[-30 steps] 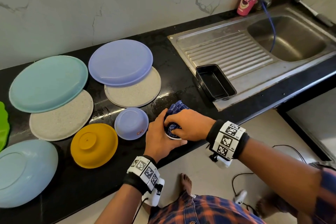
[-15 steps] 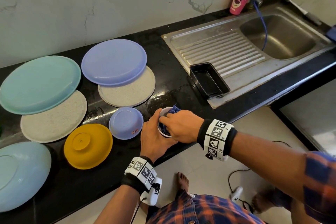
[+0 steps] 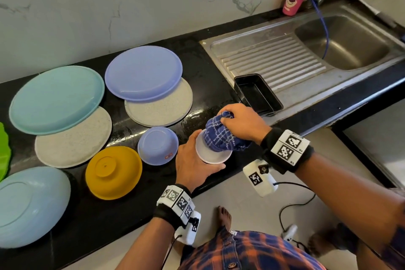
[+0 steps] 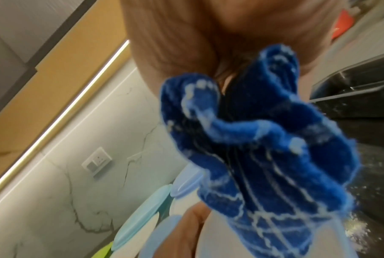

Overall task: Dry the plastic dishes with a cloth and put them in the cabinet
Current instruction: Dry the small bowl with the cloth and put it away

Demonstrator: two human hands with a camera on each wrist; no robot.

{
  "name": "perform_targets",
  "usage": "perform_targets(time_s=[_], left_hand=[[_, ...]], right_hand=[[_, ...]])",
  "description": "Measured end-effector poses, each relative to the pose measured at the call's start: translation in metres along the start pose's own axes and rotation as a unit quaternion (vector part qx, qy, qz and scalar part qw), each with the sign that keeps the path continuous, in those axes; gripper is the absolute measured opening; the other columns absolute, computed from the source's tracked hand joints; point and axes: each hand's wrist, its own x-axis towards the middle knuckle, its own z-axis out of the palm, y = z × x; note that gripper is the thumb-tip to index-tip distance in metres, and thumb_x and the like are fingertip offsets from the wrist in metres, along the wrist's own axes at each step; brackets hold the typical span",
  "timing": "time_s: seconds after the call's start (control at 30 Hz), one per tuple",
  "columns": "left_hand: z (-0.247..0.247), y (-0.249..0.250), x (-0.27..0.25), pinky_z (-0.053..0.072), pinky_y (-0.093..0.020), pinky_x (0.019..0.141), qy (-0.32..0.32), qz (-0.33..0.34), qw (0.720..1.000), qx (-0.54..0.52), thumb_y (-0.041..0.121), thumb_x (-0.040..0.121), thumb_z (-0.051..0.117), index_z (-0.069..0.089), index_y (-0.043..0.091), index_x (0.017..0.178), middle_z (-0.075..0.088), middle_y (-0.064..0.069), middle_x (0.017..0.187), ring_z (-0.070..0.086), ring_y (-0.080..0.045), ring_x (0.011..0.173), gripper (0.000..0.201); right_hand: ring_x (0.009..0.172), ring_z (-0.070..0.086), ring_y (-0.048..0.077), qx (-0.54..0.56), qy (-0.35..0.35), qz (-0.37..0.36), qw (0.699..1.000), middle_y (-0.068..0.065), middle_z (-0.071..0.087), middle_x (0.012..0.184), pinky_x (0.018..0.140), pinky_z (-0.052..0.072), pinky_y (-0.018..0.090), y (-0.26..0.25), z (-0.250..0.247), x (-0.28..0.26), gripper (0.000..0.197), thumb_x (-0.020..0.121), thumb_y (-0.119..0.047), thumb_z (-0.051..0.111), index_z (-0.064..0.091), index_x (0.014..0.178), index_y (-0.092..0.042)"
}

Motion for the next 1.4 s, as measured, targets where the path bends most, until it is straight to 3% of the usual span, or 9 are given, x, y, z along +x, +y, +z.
perform_targets(time_s=[0.23, 0.37, 0.6, 0.7, 0.8, 0.93, 1.1, 1.27, 1.4], left_hand=[[0.004, -0.005, 0.000, 0.048, -0.040, 0.100, 0.001, -0.036, 0.999, 0.024, 0.063, 0.043, 0.084, 0.039, 0.032, 0.137, 0.060, 0.010, 0.127, 0.057, -0.012, 0.116, 0.109], [0.003, -0.011, -0.001, 0.052, -0.044, 0.091, 0.003, -0.024, 0.999, -0.026, 0.056, 0.050, 0.087, 0.045, 0.029, 0.131, 0.064, 0.009, 0.119, 0.062, -0.013, 0.109, 0.095], [0.001, -0.003, -0.005, 0.045, -0.040, 0.093, -0.024, -0.001, 0.997, 0.077, 0.061, 0.043, 0.085, 0.034, 0.050, 0.132, 0.058, 0.020, 0.121, 0.054, -0.013, 0.109, 0.103], [0.002, -0.008, -0.001, 0.049, -0.040, 0.093, -0.013, -0.011, 0.998, 0.052, 0.062, 0.043, 0.084, 0.035, 0.050, 0.132, 0.060, 0.019, 0.120, 0.056, -0.010, 0.108, 0.102], [0.002, -0.011, 0.000, 0.051, -0.041, 0.093, -0.001, -0.026, 0.999, 0.030, 0.060, 0.042, 0.087, 0.037, 0.048, 0.131, 0.061, 0.018, 0.117, 0.058, -0.009, 0.107, 0.103], [0.002, -0.009, 0.000, 0.051, -0.041, 0.092, -0.006, -0.007, 1.000, 0.027, 0.057, 0.045, 0.088, 0.039, 0.045, 0.132, 0.062, 0.020, 0.117, 0.059, -0.006, 0.106, 0.100], [0.004, -0.007, -0.001, 0.049, -0.042, 0.095, -0.013, -0.006, 0.999, 0.040, 0.059, 0.048, 0.086, 0.034, 0.046, 0.136, 0.056, 0.021, 0.124, 0.055, -0.007, 0.112, 0.103], [0.008, -0.007, 0.000, 0.036, -0.043, 0.112, -0.033, -0.047, 0.996, 0.063, 0.073, 0.044, 0.082, 0.017, 0.043, 0.150, 0.047, 0.015, 0.145, 0.042, -0.013, 0.135, 0.128], [0.008, -0.003, 0.005, 0.043, -0.043, 0.107, -0.027, -0.023, 0.995, 0.093, 0.071, 0.049, 0.080, 0.027, 0.043, 0.147, 0.051, 0.014, 0.141, 0.049, -0.013, 0.128, 0.115]], right_hand=[[0.098, 0.066, 0.020, 0.033, 0.004, -0.018, 0.999, 0.001, 0.071, 0.105, 0.090, 0.053, 0.037, -0.005, 0.052, -0.002, 0.015, 0.092, -0.028, 0.062, 0.070, 0.104, -0.022], [0.097, 0.066, 0.015, 0.027, -0.095, -0.081, 0.992, 0.000, 0.070, 0.105, 0.092, 0.054, 0.039, 0.001, 0.056, -0.003, 0.017, 0.094, -0.025, 0.063, 0.069, 0.109, -0.020], [0.097, 0.064, 0.013, -0.233, -0.350, -0.211, 0.883, -0.005, 0.071, 0.110, 0.093, 0.053, 0.036, -0.024, -0.001, -0.005, 0.033, 0.090, -0.007, 0.057, 0.072, 0.113, -0.026], [0.099, 0.065, 0.020, -0.355, -0.301, -0.267, 0.844, 0.001, 0.072, 0.110, 0.090, 0.054, 0.037, -0.039, -0.013, -0.004, 0.033, 0.091, -0.008, 0.057, 0.070, 0.117, -0.025], [0.104, 0.064, 0.024, -0.375, -0.188, -0.343, 0.841, 0.003, 0.071, 0.114, 0.090, 0.053, 0.040, -0.036, -0.014, -0.004, 0.034, 0.092, -0.015, 0.063, 0.067, 0.124, -0.024], [0.103, 0.066, 0.024, -0.396, -0.186, -0.394, 0.808, 0.002, 0.071, 0.111, 0.088, 0.055, 0.040, -0.011, 0.010, -0.004, 0.031, 0.087, -0.022, 0.072, 0.068, 0.118, -0.019], [0.107, 0.065, 0.020, -0.369, -0.172, -0.374, 0.833, 0.001, 0.070, 0.115, 0.093, 0.053, 0.036, 0.006, 0.030, -0.004, 0.026, 0.092, -0.023, 0.068, 0.067, 0.117, -0.018], [0.098, 0.067, 0.022, -0.344, -0.173, -0.378, 0.842, 0.005, 0.070, 0.107, 0.089, 0.054, 0.036, 0.005, 0.037, -0.004, 0.023, 0.094, -0.020, 0.065, 0.065, 0.116, -0.015], [0.099, 0.066, 0.023, -0.366, -0.175, -0.333, 0.851, 0.005, 0.069, 0.110, 0.090, 0.053, 0.035, 0.001, 0.039, -0.008, 0.024, 0.096, -0.019, 0.060, 0.062, 0.120, -0.015]])
